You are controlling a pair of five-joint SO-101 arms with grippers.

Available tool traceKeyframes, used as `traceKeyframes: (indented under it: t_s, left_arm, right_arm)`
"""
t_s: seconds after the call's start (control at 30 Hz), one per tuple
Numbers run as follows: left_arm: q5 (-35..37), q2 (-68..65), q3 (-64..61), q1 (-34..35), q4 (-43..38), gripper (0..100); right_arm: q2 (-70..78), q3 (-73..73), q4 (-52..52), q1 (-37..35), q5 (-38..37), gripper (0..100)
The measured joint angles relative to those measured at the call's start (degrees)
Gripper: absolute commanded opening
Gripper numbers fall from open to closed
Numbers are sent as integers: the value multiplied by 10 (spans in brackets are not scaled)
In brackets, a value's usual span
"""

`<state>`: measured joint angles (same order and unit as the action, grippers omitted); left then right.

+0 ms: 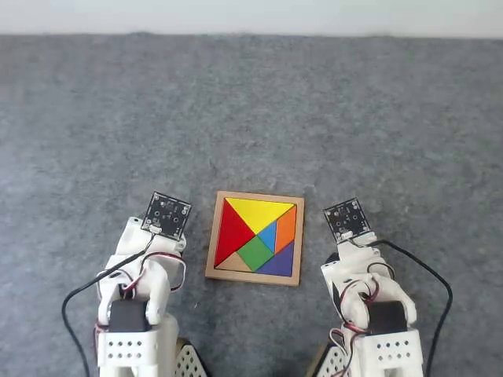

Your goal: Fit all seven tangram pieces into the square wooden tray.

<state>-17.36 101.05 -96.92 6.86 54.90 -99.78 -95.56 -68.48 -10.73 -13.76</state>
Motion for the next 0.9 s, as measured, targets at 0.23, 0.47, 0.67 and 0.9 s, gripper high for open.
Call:
traceKeyframes:
  t_s: [0.23,0.47,0.67,0.9]
  left_arm:
    - [0,0,0,0,21,14]
    - [0,0,0,0,25,14]
    - [0,0,0,0,47,14]
    - [0,0,0,0,47,14]
  right_arm:
    - [0,0,0,0,0,23]
    - [0,0,0,0,0,23]
    - [0,0,0,0,0,23]
    - [0,0,0,0,0,23]
